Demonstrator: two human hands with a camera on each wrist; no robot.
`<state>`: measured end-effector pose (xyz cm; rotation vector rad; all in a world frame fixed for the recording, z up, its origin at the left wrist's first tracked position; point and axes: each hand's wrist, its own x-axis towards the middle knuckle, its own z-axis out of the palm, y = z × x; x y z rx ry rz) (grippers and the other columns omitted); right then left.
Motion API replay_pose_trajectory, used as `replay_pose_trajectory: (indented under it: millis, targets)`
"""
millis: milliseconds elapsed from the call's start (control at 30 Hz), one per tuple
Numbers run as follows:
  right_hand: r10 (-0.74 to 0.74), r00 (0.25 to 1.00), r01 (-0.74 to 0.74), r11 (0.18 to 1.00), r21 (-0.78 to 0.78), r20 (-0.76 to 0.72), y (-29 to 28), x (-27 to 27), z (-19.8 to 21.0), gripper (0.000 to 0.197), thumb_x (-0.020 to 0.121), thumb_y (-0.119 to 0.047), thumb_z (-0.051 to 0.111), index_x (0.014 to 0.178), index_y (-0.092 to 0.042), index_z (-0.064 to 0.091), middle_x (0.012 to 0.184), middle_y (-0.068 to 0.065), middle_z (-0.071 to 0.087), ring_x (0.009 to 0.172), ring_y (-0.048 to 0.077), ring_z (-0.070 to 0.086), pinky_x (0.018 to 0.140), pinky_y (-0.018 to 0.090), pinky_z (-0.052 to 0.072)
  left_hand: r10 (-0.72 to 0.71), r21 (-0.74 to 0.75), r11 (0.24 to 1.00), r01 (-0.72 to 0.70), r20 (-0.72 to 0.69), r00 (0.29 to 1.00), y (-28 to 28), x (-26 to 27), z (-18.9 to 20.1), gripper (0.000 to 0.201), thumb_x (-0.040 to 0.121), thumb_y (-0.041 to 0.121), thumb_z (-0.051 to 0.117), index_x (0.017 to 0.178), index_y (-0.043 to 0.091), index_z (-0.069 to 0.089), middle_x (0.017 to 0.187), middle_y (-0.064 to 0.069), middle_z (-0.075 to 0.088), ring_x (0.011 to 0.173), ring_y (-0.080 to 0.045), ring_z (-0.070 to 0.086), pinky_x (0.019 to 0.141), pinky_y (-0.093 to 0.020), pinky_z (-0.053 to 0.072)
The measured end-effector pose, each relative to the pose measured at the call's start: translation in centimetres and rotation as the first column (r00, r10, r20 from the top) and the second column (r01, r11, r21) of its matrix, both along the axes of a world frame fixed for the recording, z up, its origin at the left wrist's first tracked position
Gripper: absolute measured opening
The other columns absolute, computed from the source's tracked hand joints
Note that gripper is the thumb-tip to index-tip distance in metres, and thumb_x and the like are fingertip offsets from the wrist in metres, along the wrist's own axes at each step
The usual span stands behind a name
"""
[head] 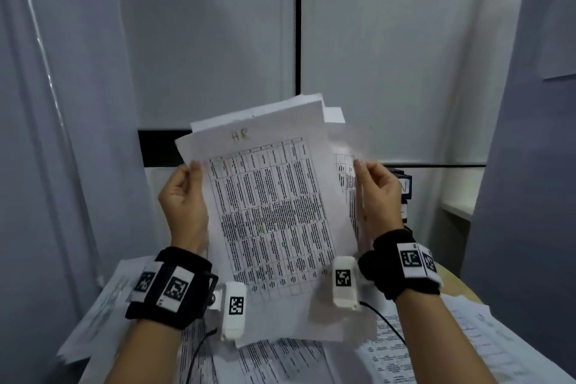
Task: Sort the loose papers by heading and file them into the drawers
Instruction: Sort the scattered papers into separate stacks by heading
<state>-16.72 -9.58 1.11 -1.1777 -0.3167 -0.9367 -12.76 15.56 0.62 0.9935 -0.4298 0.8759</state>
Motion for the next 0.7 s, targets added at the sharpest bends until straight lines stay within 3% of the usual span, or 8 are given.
replay_pose_trajectory:
  millis: [67,233,367,433,533,567,633,700]
  targets:
    - [-0.049,0.999,0.049,0.999,0.008,0.004,-0.1,0.4,-0.9,0.020,0.095,-0.019,0.060,0.092,0.001,0.063,0.087,0.019,0.067,0.079,0.022,0.062,0.076,0.034,0.054,-0.059,0.008,0.998,0.059,-0.039,0.998,0.1,0.4,-1.0,0.018,0.099,0.020,0.049,0.083,0.017,0.056,0.086,0.006,0.067,0.082,-0.007,0.063,0.080,-0.024,0.055]
    - [-0.397,0.918,0.397,0.914,-0.079,0.012,0.5,1.3,-2.8,0.014,0.096,-0.021,0.057,0.083,-0.017,0.058,0.076,0.003,0.062,0.068,0.016,0.054,0.062,0.037,0.049,-0.236,0.129,0.962,0.242,-0.062,0.970,-0.5,-0.4,-3.3,0.016,0.096,0.025,0.049,0.091,0.017,0.061,0.097,-0.003,0.066,0.093,-0.014,0.062,0.088,-0.028,0.052]
    - [-0.472,0.881,0.474,0.875,-0.099,0.036,0.5,1.8,-4.6,0.013,0.097,-0.018,0.056,0.085,-0.014,0.058,0.073,-0.006,0.060,0.063,0.008,0.052,0.059,0.034,0.048,-0.326,0.150,0.930,0.337,-0.090,0.941,-0.6,-1.3,-4.1,0.017,0.077,0.034,0.064,0.079,0.020,0.074,0.085,0.000,0.073,0.081,-0.012,0.069,0.074,-0.024,0.057]
    - [-0.442,0.895,0.445,0.887,-0.123,0.050,0.5,1.8,-5.0,0.013,0.097,-0.020,0.055,0.084,-0.018,0.058,0.075,-0.007,0.060,0.067,0.009,0.053,0.062,0.035,0.048,-0.319,0.196,0.923,0.331,-0.090,0.943,-0.6,-1.6,-4.1,0.021,0.071,0.033,0.072,0.085,0.019,0.075,0.091,-0.004,0.074,0.086,-0.018,0.070,0.076,-0.027,0.058]
    - [-0.180,0.984,0.179,0.978,-0.105,-0.005,1.2,0.9,-4.7,0.007,0.097,-0.031,0.054,0.096,-0.025,0.058,0.083,-0.005,0.061,0.078,0.016,0.056,0.072,0.047,0.050,-0.177,0.336,0.921,0.197,-0.091,0.980,-1.2,-1.8,-3.8,0.033,0.074,0.015,0.077,0.104,0.006,0.067,0.100,-0.010,0.072,0.091,-0.023,0.070,0.079,-0.033,0.058]
    - [-0.004,0.997,-0.001,0.998,-0.065,-0.080,1.3,0.5,-4.4,0.025,0.095,-0.041,0.053,0.112,-0.022,0.055,0.091,-0.005,0.063,0.086,0.017,0.060,0.083,0.049,0.052,-0.105,0.349,0.929,0.125,-0.074,0.992,-1.4,-1.8,-3.6,0.032,0.075,0.010,0.077,0.104,0.003,0.065,0.099,-0.010,0.072,0.090,-0.020,0.070,0.078,-0.031,0.057]
    - [0.319,0.922,-0.331,0.944,-0.018,-0.218,0.7,0.1,-4.5,0.071,0.082,-0.067,0.048,0.133,-0.018,0.046,0.110,0.001,0.067,0.104,0.023,0.065,0.098,0.052,0.047,0.063,0.332,0.942,-0.050,-0.027,0.998,-1.6,-1.7,-3.0,0.024,0.076,0.009,0.077,0.093,0.001,0.062,0.091,-0.011,0.069,0.082,-0.010,0.066,0.073,-0.025,0.054]
    - [0.375,0.862,-0.441,0.887,-0.139,-0.341,-0.1,-0.6,-4.7,0.086,0.068,-0.077,0.058,0.133,-0.022,0.049,0.121,0.001,0.067,0.111,0.019,0.064,0.101,0.046,0.047,0.203,0.287,0.937,-0.198,0.011,0.979,-2.0,-1.9,-2.4,0.027,0.076,0.010,0.078,0.089,0.002,0.056,0.088,-0.007,0.062,0.075,0.003,0.059,0.069,-0.015,0.049]
